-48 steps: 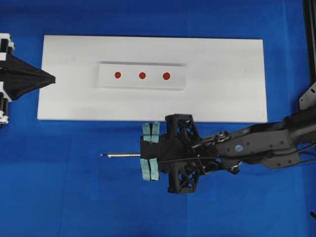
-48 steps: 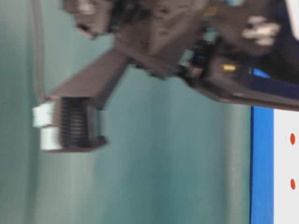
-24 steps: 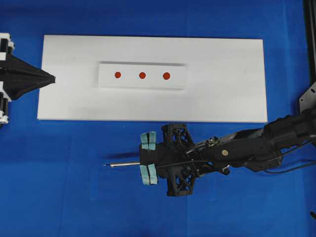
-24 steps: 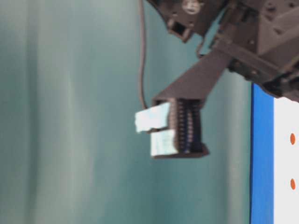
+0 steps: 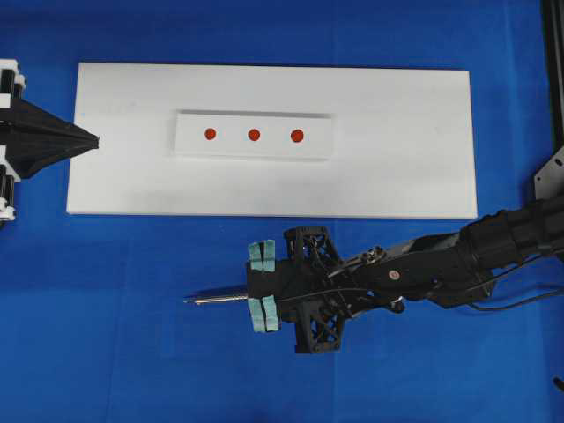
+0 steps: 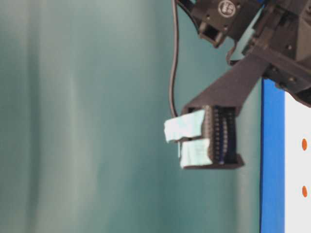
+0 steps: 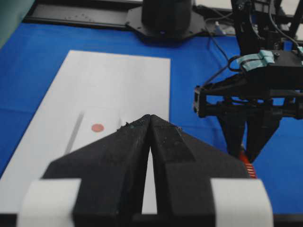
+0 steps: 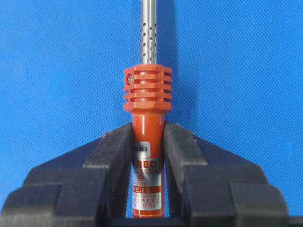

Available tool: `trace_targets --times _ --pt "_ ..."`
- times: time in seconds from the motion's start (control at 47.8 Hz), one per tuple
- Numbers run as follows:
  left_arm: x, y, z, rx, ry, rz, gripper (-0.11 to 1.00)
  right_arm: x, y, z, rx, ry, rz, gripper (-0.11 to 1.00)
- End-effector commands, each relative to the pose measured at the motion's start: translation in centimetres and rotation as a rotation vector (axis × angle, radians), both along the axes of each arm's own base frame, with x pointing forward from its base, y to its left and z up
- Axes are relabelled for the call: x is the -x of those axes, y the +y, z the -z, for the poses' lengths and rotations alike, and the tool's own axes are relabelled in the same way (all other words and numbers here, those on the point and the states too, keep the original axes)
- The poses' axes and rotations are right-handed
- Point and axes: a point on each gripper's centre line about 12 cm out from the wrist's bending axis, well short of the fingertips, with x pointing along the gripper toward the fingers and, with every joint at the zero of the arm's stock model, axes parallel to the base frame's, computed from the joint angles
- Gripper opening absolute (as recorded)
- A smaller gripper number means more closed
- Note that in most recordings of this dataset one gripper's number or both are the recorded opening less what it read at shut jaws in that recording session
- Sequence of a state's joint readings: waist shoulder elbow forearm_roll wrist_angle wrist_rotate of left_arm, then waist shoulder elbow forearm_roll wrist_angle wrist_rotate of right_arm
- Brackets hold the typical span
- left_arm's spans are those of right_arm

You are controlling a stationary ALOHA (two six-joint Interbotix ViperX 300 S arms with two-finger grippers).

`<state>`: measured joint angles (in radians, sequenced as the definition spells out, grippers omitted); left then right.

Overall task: Touch the tip of the soldering iron to the mark.
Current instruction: 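Lower the iron onto the table and open the right gripper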

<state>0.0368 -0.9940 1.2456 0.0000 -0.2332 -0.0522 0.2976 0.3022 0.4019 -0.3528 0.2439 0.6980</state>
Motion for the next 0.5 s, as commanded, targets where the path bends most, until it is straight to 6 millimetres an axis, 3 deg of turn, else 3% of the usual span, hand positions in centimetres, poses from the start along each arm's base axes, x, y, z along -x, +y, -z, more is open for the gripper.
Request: trace_targets --times 0.0,0.398,0.482 --pt "-0.13 0.06 -0.33 0.000 -0.008 -0.003 0.00 -0.31 0.06 -1.03 -0.014 -0.029 0.003 0.06" --pt "-0.11 0.06 -0.35 0.000 -0.009 -0.003 0.00 -0.28 -0.17 -0.95 -0.015 -0.023 0.013 0.07" --pt "-0.13 0.06 -0.33 0.000 -0.008 -0.003 0.00 -0.27 -0.18 -0.94 -0.015 -0.021 0.013 0.21"
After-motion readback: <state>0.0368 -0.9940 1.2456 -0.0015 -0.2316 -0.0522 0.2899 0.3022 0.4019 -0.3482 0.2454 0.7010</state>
